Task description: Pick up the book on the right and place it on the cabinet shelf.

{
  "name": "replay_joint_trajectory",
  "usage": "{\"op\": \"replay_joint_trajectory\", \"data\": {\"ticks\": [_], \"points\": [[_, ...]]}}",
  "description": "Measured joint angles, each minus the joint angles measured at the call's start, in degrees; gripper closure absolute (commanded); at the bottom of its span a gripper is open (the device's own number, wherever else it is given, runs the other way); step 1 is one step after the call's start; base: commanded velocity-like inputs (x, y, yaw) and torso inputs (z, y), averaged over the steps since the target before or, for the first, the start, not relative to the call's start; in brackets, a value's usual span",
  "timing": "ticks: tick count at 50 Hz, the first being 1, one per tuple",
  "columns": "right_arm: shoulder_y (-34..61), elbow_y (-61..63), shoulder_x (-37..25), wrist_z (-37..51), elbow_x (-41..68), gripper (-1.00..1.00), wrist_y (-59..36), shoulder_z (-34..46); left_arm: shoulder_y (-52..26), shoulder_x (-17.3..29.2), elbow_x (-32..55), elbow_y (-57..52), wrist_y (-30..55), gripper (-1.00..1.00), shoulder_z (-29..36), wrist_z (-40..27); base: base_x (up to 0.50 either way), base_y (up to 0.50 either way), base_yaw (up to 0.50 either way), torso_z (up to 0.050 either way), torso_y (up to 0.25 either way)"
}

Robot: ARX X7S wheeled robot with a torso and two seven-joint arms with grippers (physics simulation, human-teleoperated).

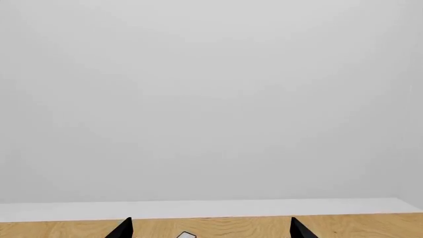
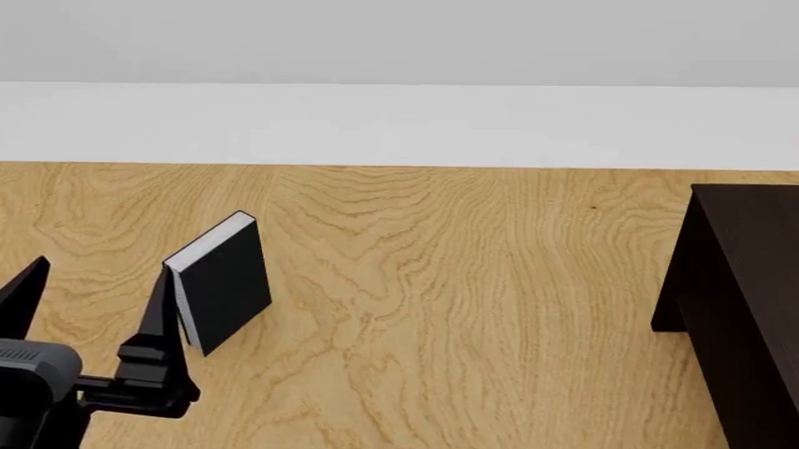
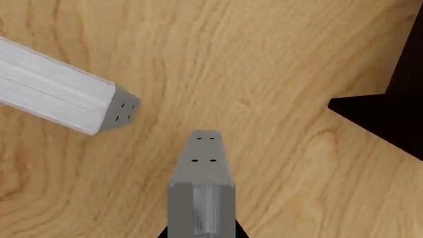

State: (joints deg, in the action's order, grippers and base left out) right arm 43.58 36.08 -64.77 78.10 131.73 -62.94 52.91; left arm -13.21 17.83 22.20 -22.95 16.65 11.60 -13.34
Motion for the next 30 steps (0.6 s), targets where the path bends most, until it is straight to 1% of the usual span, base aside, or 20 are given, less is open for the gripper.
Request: {"op": "replay_joint_trajectory", "data": {"ticks": [18,30], "points": [[12.48,3.72,-1.40,7.76,7.93,1.00,3.11,-1.81,0.10,0.38,0.52,-0.32,-0.12,-1.00,0.03,-0.31,0.00,0.00,0.00,0.000,0.000],[23.40,-0.06,2.10,9.21,10.51,1.00,1.98,0.50,0.14,0.71,1.03,-0.93,0.12,-1.00,-0.06,-0.65,0.00,0.00,0.00,0.000,0.000]]}}
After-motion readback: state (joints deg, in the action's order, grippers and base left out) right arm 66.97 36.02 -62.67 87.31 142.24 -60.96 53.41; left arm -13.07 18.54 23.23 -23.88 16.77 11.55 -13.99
